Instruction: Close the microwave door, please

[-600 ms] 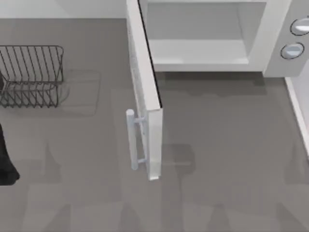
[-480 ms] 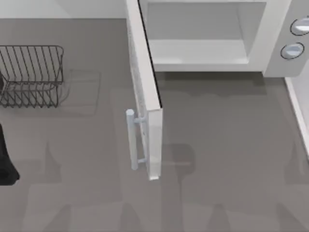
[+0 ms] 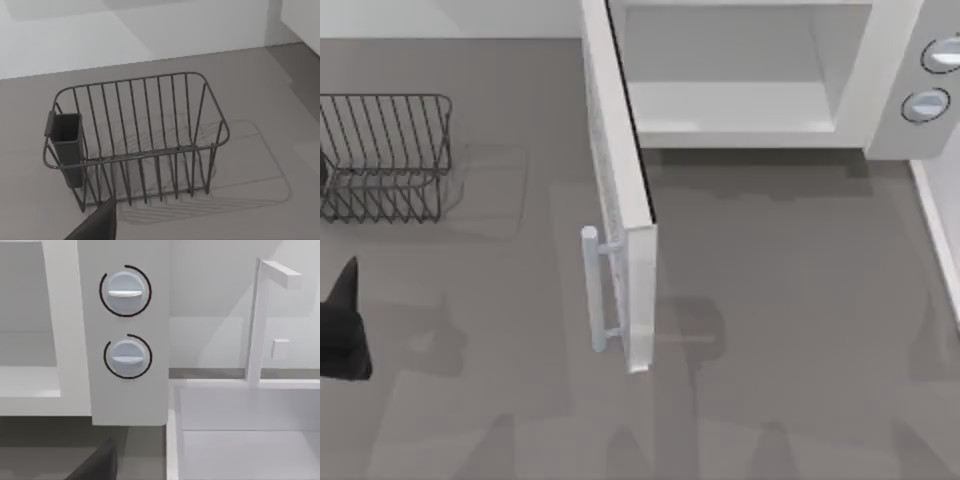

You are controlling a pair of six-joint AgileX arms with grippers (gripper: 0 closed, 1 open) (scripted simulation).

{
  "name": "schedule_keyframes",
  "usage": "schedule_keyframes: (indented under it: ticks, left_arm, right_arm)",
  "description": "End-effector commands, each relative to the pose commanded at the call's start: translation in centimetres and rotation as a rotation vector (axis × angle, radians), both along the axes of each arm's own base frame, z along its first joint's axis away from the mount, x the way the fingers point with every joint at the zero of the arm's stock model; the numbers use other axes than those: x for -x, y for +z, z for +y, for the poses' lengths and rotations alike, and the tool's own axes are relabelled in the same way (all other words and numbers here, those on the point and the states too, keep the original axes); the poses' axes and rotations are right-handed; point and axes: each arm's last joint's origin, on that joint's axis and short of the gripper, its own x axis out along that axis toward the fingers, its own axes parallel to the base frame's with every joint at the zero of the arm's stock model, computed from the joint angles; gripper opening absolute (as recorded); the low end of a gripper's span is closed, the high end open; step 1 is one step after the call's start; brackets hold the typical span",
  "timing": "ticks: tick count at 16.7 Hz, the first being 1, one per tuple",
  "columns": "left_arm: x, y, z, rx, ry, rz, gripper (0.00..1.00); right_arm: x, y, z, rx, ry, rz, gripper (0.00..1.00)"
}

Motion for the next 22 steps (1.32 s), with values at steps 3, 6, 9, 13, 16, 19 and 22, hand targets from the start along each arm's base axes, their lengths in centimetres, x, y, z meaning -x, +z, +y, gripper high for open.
schedule_keyframes:
  ticks: [3,6,9,13,16,19,22]
  left_arm:
    - [-1.2,3.3,-0.5,-0.071,-0.082,0.140,1.00]
    - [-3.3,6.8,-1.1,-0.152,-0.190,0.292,1.00]
    - [-6.3,9.9,-2.2,-0.237,-0.331,0.445,1.00]
    - [-11.1,12.9,-4.5,-0.340,-0.558,0.621,1.00]
    - [-14.6,14.3,-6.7,-0.405,-0.737,0.709,1.00]
    - [-17.4,15.4,-9.0,-0.457,-0.903,0.743,1.00]
    - [-19.2,16.3,-11.1,-0.500,-1.038,0.726,1.00]
  right_arm:
    - [0.0,0.0,0.0,0.000,0.000,0.000,1.00]
    - [0.0,0.0,0.0,0.000,0.000,0.000,1.00]
    - [0.0,0.0,0.0,0.000,0.000,0.000,1.00]
    - [0.0,0.0,0.0,0.000,0.000,0.000,1.00]
    - [0.0,0.0,0.0,0.000,0.000,0.000,1.00]
    - [0.0,0.0,0.0,0.000,0.000,0.000,1.00]
    - [0.0,0.0,0.0,0.000,0.000,0.000,1.00]
